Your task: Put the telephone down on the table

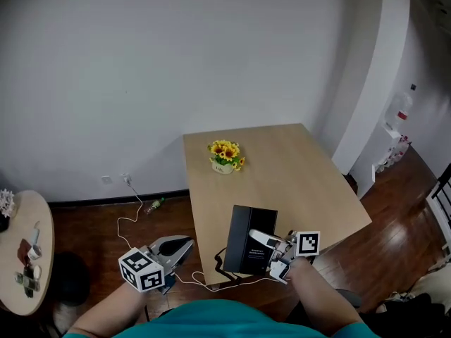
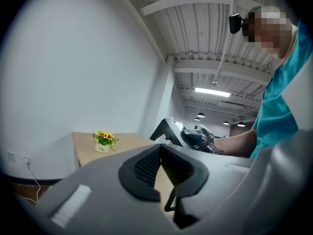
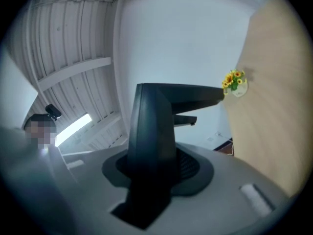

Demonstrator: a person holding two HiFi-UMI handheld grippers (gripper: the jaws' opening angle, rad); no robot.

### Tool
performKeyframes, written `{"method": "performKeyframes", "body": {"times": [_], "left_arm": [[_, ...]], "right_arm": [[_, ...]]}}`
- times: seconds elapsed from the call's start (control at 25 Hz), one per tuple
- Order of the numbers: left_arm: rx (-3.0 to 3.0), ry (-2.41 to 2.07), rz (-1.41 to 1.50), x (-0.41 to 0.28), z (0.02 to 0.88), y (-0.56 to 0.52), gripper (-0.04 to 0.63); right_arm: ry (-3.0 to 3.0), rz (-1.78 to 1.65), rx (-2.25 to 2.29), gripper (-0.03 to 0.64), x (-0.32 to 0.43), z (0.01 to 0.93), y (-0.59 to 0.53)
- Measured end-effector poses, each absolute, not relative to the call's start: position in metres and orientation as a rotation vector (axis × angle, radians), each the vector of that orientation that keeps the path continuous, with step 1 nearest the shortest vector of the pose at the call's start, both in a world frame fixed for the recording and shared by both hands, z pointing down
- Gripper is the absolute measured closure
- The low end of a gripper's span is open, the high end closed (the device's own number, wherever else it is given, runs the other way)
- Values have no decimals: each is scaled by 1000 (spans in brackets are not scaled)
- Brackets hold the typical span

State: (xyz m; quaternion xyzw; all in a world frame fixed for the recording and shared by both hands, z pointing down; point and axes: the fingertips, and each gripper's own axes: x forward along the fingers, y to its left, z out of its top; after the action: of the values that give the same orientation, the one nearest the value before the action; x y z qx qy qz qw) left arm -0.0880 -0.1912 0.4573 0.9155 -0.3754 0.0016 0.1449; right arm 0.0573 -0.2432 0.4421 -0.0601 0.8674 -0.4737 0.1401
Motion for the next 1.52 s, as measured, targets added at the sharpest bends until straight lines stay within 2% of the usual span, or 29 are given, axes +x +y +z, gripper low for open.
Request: {"method": "performKeyframes", "body": {"times": [0.2, 0.68, 1.16, 1.52], "left_arm": [[2652, -1012, 21, -86, 465, -240, 589], [2760, -730, 73, -128, 481, -371, 589], [2743, -834, 144, -82, 520, -484, 591], [2686, -723, 215, -40, 585, -515, 591]], "right_arm": [[2467, -1369, -210, 459, 57, 449, -300], [2298, -1289, -555, 459, 47, 468, -423], [2306, -1375, -562, 459, 113, 530, -548], [2277, -1471, -584, 459, 132, 608, -624]]}}
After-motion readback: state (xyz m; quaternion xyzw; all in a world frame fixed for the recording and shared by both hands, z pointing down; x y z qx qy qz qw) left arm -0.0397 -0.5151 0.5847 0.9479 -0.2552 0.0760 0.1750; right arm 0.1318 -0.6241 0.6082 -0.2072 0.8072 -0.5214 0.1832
